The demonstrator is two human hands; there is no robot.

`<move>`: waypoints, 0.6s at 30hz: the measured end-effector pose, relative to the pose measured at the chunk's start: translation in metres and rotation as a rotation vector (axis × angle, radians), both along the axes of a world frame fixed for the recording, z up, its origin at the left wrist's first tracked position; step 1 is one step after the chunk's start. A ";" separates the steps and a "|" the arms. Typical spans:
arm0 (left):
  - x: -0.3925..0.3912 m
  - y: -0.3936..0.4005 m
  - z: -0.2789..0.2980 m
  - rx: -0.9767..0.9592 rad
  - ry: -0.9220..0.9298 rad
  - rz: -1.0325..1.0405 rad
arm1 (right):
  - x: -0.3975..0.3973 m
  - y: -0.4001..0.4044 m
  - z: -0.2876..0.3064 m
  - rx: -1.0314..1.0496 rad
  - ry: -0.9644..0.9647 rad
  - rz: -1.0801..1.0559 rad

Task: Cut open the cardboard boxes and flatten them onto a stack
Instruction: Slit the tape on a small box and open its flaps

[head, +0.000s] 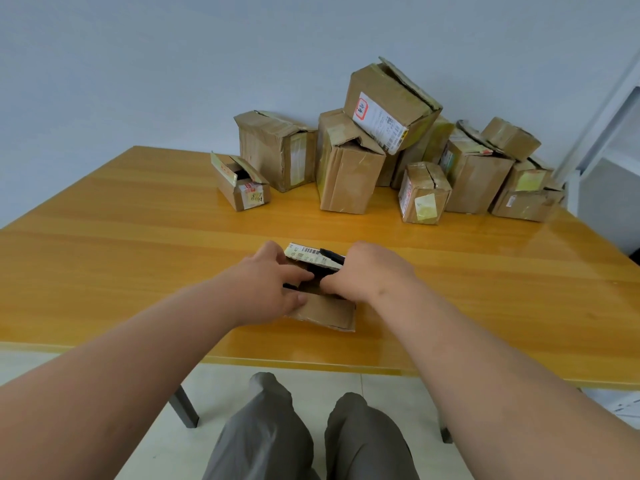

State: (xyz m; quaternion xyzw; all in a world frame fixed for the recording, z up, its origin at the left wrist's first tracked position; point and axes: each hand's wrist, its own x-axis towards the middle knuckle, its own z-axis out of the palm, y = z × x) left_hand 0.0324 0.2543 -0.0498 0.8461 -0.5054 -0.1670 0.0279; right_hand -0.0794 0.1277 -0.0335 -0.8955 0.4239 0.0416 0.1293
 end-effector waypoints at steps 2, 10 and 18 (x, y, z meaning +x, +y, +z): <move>0.000 -0.001 0.003 0.093 -0.063 -0.067 | -0.003 -0.005 0.007 0.100 -0.033 -0.004; 0.006 -0.003 0.013 0.162 -0.210 -0.141 | -0.016 -0.012 0.001 0.370 -0.327 -0.068; 0.010 -0.001 0.012 -0.099 -0.038 -0.031 | -0.032 -0.028 -0.006 0.653 -0.594 -0.199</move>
